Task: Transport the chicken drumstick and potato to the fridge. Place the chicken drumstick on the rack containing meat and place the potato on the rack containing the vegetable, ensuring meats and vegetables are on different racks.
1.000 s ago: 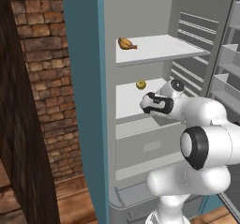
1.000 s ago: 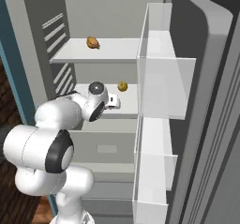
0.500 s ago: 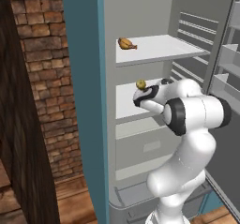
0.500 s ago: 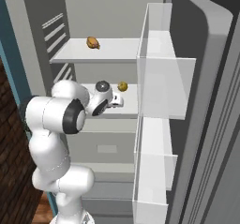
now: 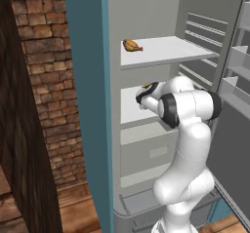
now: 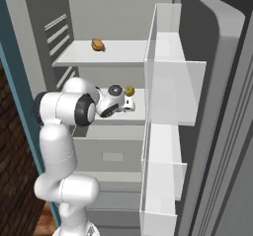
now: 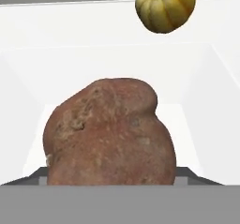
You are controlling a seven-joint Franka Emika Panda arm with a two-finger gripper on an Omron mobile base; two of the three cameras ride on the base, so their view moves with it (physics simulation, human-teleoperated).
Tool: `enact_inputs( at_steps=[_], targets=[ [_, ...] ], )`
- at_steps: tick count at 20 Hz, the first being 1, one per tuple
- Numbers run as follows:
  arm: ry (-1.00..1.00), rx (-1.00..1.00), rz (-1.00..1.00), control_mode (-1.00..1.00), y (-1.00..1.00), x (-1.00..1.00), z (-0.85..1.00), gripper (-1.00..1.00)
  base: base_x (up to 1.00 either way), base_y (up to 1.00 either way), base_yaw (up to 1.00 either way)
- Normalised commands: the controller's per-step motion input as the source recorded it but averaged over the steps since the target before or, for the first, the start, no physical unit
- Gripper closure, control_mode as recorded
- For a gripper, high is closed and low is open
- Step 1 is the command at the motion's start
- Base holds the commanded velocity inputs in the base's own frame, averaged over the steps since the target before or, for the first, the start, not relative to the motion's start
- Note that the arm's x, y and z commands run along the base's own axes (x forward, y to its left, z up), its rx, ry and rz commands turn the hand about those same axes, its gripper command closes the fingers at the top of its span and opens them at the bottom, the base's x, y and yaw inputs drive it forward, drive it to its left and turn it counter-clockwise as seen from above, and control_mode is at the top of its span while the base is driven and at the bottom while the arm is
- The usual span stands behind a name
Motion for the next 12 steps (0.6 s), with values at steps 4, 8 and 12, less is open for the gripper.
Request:
enact_inputs(
  at_steps=[4, 8, 12],
  targets=[
    [0.08, 0.00, 0.00, -1.00, -0.08, 0.32, -0.50, -1.00, 0.00, 0.00, 0.00],
    [-0.02, 0.00, 0.00, -1.00, 0.00, -0.03, -0.13, -1.00, 0.00, 0.00, 0.00],
    [-0.08, 0.00, -0.03, -1.00, 0.07, -0.24, 0.20, -1.00, 0.00, 0.00, 0.00]
  ],
)
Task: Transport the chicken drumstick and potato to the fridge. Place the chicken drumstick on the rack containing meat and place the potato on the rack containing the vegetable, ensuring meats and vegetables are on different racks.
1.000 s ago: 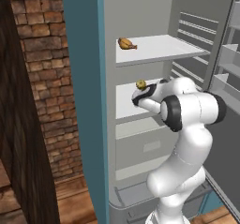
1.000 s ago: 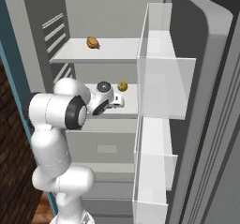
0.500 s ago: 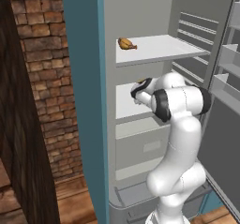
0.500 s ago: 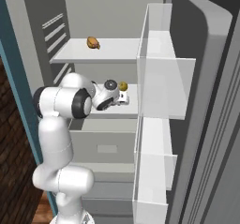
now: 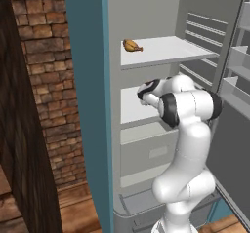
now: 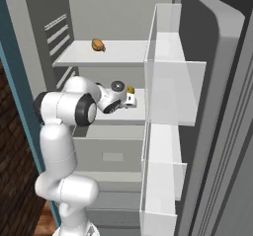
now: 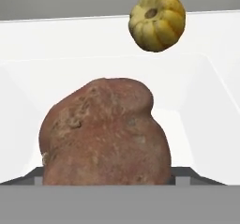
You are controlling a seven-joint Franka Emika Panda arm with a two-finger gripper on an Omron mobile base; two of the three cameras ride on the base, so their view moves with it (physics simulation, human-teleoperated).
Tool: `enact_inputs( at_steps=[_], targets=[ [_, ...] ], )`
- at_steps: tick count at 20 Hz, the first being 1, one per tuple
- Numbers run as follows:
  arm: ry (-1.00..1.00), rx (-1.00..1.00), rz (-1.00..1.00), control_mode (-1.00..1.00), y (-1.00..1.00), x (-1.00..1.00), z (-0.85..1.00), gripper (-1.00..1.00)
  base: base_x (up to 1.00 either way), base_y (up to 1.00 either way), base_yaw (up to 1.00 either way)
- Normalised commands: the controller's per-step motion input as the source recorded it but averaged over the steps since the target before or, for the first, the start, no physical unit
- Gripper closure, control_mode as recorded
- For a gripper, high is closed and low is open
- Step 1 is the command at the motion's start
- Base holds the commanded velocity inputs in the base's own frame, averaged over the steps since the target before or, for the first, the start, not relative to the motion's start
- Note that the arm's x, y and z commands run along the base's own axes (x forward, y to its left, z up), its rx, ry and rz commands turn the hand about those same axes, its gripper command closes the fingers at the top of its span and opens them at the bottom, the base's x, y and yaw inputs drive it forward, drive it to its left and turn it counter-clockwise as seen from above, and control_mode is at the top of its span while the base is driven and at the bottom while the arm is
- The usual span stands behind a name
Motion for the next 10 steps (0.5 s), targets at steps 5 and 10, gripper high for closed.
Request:
enact_inputs(
  at_steps=[5, 10],
  targets=[
    [-0.01, 0.00, -0.05, -1.00, 0.01, -0.35, 0.19, -1.00, 0.00, 0.00, 0.00],
    [0.03, 0.00, -0.08, -1.00, 0.12, -0.01, 0.03, -1.00, 0.00, 0.00, 0.00]
  ],
)
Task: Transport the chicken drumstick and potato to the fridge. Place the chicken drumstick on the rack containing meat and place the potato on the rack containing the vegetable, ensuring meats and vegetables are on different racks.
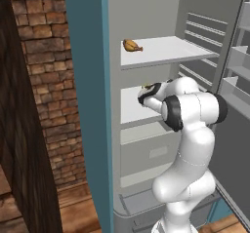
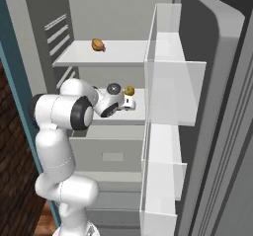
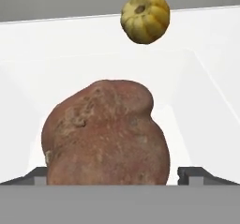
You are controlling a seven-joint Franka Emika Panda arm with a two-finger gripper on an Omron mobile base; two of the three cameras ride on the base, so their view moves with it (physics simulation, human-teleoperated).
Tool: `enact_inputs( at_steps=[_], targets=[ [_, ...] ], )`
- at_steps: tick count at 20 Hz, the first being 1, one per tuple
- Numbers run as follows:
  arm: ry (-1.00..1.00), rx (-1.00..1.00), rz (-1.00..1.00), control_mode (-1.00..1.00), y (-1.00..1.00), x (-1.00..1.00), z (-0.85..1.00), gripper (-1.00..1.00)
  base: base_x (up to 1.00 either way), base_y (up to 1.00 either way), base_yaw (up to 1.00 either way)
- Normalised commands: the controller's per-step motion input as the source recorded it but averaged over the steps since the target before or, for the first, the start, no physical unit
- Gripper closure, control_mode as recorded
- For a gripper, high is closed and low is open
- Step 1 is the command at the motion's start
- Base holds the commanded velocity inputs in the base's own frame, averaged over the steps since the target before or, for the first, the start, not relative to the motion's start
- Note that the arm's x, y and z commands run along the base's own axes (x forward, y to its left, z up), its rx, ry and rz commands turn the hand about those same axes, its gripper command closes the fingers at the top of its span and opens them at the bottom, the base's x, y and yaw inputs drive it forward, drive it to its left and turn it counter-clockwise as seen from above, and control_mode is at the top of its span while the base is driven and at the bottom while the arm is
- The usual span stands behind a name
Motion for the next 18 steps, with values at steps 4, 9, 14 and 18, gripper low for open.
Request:
enact_inputs(
  at_steps=[4, 9, 14, 18],
  targets=[
    [0.21, -0.07, -0.01, -1.00, 0.23, 0.24, -0.67, -1.00, 0.00, 0.00, 0.00],
    [0.30, -0.02, 0.02, -1.00, 0.04, -0.44, -0.63, -1.00, 0.00, 0.00, 0.00],
    [0.35, 0.00, 0.02, -1.00, 0.03, -0.98, -0.53, -1.00, 0.00, 0.00, 0.00],
    [0.12, 0.01, 0.01, -1.00, 0.05, -0.97, -0.15, -1.00, 0.00, 0.00, 0.00]
  ],
)
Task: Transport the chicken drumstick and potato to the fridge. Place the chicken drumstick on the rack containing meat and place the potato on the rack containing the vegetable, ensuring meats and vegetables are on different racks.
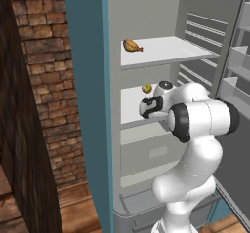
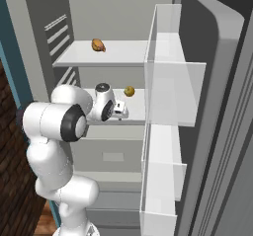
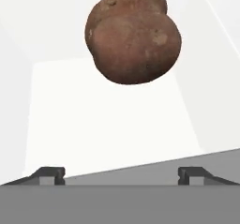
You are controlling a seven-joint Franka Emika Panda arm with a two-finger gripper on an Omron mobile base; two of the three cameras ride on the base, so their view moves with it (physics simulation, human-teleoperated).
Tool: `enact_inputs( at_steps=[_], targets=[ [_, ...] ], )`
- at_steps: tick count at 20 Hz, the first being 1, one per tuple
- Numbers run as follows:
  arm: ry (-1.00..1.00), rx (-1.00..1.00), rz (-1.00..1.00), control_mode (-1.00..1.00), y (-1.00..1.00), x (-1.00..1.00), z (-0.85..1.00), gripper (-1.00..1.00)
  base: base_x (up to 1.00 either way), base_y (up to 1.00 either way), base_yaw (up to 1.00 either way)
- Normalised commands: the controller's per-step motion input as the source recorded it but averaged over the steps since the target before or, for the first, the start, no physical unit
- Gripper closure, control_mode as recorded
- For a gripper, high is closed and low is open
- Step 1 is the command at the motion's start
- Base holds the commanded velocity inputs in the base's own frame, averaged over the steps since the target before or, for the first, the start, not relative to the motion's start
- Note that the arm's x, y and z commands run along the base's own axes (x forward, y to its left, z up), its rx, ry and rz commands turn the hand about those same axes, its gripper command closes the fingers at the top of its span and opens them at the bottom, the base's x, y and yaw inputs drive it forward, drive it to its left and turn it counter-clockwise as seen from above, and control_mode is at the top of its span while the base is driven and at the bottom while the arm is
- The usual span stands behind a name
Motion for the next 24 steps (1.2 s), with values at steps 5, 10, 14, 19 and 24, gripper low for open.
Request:
enact_inputs(
  at_steps=[5, 10, 14, 19, 24],
  targets=[
    [-0.30, 0.04, 0.00, -1.00, 0.00, -1.00, 0.79, -1.00, 0.00, 0.00, 0.00],
    [-0.14, 0.02, 0.00, -1.00, 0.00, -1.00, 1.00, -1.00, 0.00, 0.00, 0.00],
    [0.06, 0.00, 0.00, -1.00, 0.00, -0.90, 1.00, -1.00, 0.00, 0.00, 0.00],
    [0.13, 0.00, 0.00, -1.00, 0.00, -0.79, 1.00, -1.00, 0.00, 0.00, 0.00],
    [0.08, 0.04, -0.01, -1.00, 0.05, -0.77, 0.78, -1.00, 0.00, 0.00, 0.00]
  ],
)
